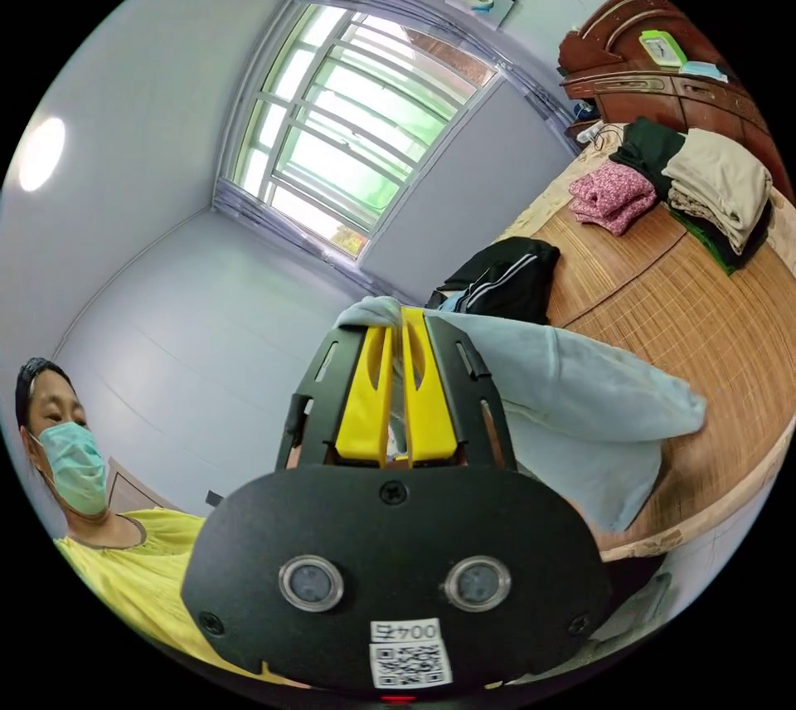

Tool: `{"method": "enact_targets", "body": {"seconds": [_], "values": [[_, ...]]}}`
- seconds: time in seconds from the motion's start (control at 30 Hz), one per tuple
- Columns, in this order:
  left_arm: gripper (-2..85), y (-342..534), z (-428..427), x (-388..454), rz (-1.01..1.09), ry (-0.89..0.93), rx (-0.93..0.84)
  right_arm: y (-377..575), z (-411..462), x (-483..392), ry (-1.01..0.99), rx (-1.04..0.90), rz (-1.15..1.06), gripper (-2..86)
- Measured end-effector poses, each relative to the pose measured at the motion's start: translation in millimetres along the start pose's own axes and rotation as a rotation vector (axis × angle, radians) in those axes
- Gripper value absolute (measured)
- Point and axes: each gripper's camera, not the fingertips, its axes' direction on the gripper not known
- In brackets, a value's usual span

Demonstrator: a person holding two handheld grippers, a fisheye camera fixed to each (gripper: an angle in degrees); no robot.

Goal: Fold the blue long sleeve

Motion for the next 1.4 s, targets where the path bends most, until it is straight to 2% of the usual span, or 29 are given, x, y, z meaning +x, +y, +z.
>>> {"method": "enact_targets", "body": {"seconds": [0.13, 0.3, 0.47, 0.67, 0.77, 0.83, 0.9, 1.07, 1.23, 1.37, 1.4], "values": [[14.6, -8, 25, 63, 0.178, -0.094, -0.055, -15, 4, -14, 0.031, -0.035, -0.01, -0.2], [20.0, -14, 39, 128, 0.347, -0.146, -0.036, -29, 8, -25, 0.014, -0.054, -0.011, -0.3], [21.2, -23, 53, 166, 0.379, -0.176, -0.051, -47, 10, -37, 0.02, -0.04, 0.0, -0.3], [17.6, -30, 58, 185, 0.341, -0.223, -0.023, -65, 14, -48, 0.025, -0.038, 0.014, -0.3], [11.6, -38, 57, 185, 0.347, -0.22, -0.015, -73, 11, -50, 0.025, -0.02, 0.025, -0.2], [3.9, -42, 57, 182, 0.37, -0.229, -0.002, -78, 8, -50, 0.027, -0.008, 0.028, -0.2], [2.2, -43, 54, 179, 0.388, -0.231, -0.006, -83, 1, -50, 0.035, 0.01, 0.03, -0.2], [0.4, -42, 36, 165, 0.436, -0.109, -0.053, -97, -31, -44, 0.124, 0.072, 0.013, -0.2], [-0.2, -46, -6, 114, 0.323, 0.089, -0.051, -110, -63, -38, 0.244, 0.114, -0.046, -0.2], [0.0, -51, -50, 83, 0.226, 0.111, 0.046, -131, -85, -29, 0.336, 0.098, -0.107, -0.1], [0.0, -52, -67, 72, 0.169, 0.166, 0.104, -135, -89, -26, 0.337, 0.097, -0.105, 0.0]]}}
